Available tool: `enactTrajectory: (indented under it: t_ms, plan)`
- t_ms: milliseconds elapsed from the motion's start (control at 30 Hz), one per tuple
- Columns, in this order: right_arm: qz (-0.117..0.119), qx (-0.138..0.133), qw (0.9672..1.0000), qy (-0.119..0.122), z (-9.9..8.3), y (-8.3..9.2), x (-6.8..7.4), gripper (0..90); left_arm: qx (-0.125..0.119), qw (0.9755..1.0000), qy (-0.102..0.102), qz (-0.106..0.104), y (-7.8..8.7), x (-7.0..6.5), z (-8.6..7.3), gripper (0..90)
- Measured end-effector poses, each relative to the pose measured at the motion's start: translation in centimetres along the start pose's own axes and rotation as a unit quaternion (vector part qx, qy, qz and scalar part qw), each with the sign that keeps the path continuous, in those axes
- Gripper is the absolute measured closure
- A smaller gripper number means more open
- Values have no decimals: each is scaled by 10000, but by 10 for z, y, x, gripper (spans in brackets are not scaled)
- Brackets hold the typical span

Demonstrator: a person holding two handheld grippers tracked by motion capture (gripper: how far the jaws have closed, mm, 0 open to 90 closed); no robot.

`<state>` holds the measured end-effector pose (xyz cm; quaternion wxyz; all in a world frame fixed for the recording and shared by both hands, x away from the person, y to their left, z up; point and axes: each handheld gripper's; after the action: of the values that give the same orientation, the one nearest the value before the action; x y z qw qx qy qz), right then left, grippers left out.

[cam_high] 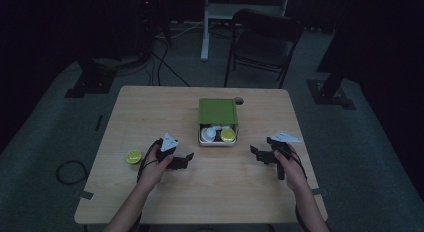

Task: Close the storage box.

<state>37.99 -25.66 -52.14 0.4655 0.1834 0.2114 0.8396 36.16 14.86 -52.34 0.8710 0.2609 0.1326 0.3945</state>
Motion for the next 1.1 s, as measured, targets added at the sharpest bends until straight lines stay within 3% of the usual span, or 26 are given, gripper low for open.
enactTrajectory:
  t_ms: [133,433,633,1100]
  plan:
    - [-58,39,10000,-32,-7,5,-2,132,121,9999,12,-85,1,-2,-8,147]
    - [-257,122,9996,59,-20,13,-5,132,298,9995,124,-57,4,-6,-19,147]
    - [-345,153,9993,83,-29,20,-8,130,439,9990,79,18,9,-10,-26,147]
    - [-818,414,9957,120,-55,44,-13,130,596,9981,93,154,22,-16,-38,147]
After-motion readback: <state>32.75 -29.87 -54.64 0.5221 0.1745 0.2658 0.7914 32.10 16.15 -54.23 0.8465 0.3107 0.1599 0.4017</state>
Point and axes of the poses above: each handheld gripper's, and its own axes: y roughly backward along the jaws, z roughly out of its top, x roughly to its left, and after that the axes turned 1 degree about -z, right-handed
